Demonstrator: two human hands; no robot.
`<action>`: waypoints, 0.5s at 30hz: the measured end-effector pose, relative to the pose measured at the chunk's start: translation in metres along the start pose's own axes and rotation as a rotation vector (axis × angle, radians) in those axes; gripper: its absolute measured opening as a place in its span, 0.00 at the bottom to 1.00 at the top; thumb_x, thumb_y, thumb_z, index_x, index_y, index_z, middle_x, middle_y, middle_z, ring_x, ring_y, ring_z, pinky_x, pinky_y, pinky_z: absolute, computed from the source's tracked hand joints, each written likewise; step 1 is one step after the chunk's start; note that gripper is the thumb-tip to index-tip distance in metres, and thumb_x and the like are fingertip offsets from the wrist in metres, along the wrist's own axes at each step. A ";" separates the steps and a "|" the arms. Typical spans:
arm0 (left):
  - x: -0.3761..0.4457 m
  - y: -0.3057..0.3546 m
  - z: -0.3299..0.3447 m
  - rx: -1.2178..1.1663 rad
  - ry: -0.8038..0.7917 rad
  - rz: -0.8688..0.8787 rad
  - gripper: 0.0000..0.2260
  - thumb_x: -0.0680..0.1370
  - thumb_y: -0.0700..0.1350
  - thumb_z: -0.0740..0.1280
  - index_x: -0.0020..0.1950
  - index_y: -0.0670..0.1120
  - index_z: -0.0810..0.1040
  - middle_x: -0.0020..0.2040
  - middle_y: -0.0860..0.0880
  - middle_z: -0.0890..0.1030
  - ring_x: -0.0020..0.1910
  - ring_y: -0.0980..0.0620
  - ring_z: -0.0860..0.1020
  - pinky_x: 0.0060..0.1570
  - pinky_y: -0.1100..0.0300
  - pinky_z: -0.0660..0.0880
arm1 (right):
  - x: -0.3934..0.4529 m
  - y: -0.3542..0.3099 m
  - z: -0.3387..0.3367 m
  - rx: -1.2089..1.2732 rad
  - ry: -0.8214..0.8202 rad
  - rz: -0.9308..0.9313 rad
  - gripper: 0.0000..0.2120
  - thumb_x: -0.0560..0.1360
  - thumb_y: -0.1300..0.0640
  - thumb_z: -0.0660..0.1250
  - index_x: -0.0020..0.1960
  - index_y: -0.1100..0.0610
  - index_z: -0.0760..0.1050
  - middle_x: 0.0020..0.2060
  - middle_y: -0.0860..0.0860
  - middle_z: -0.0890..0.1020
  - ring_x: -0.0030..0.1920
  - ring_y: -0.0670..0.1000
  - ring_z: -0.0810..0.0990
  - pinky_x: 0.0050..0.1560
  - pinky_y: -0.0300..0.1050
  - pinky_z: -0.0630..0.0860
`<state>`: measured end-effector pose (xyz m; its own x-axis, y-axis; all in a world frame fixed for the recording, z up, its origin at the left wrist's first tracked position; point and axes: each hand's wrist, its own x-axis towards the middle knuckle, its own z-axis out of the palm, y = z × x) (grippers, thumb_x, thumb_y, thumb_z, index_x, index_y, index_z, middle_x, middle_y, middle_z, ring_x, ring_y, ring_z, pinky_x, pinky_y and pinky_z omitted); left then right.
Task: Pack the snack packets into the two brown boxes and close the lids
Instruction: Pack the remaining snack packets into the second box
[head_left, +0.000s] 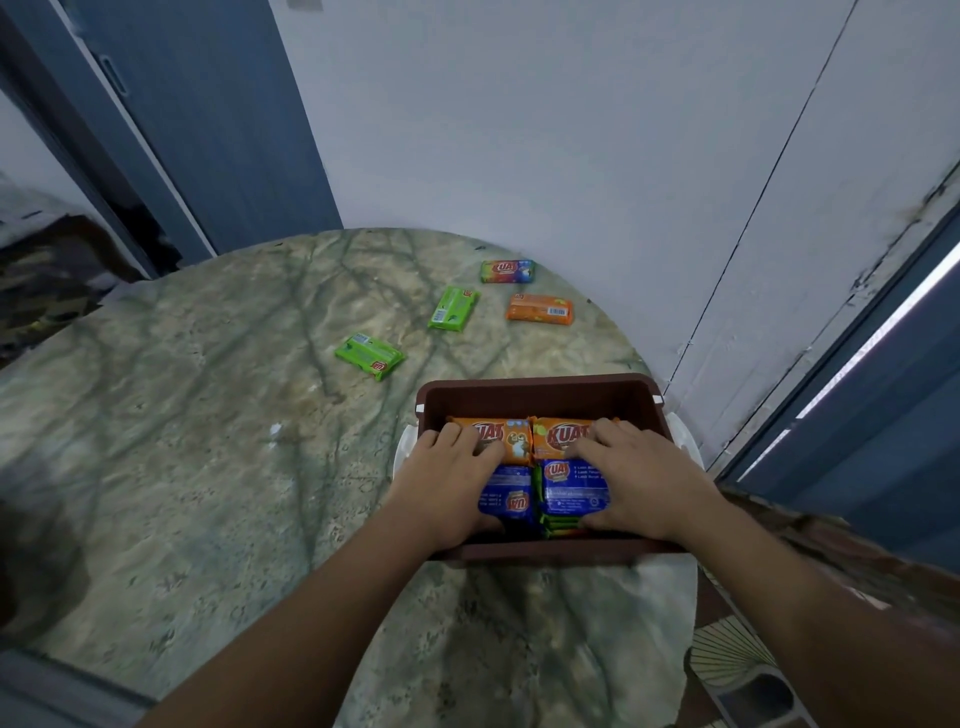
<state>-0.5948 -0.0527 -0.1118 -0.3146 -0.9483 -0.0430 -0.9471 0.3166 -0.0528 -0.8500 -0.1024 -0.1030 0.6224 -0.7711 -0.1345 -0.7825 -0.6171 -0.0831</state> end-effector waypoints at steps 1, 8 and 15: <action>0.000 0.000 0.000 -0.003 -0.007 -0.001 0.36 0.69 0.73 0.67 0.70 0.56 0.65 0.64 0.50 0.71 0.61 0.48 0.67 0.63 0.50 0.68 | 0.001 0.000 0.000 0.006 0.003 0.000 0.41 0.67 0.29 0.72 0.74 0.43 0.62 0.67 0.45 0.69 0.65 0.47 0.68 0.64 0.46 0.69; 0.004 -0.001 -0.005 -0.065 -0.081 0.006 0.37 0.68 0.78 0.62 0.70 0.58 0.67 0.64 0.53 0.72 0.63 0.50 0.67 0.64 0.50 0.67 | 0.001 0.000 0.000 -0.002 -0.007 -0.006 0.38 0.65 0.27 0.71 0.69 0.42 0.65 0.64 0.44 0.70 0.63 0.46 0.69 0.61 0.46 0.70; 0.024 0.016 -0.019 0.016 -0.200 0.113 0.36 0.72 0.61 0.74 0.75 0.50 0.66 0.70 0.47 0.70 0.69 0.44 0.68 0.67 0.46 0.69 | 0.002 0.000 0.000 -0.008 -0.026 -0.008 0.39 0.65 0.28 0.72 0.69 0.41 0.65 0.63 0.44 0.70 0.62 0.47 0.68 0.61 0.46 0.70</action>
<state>-0.6188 -0.0704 -0.0952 -0.3984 -0.8835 -0.2462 -0.9049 0.4225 -0.0517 -0.8486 -0.1044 -0.1030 0.6275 -0.7621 -0.1592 -0.7775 -0.6242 -0.0766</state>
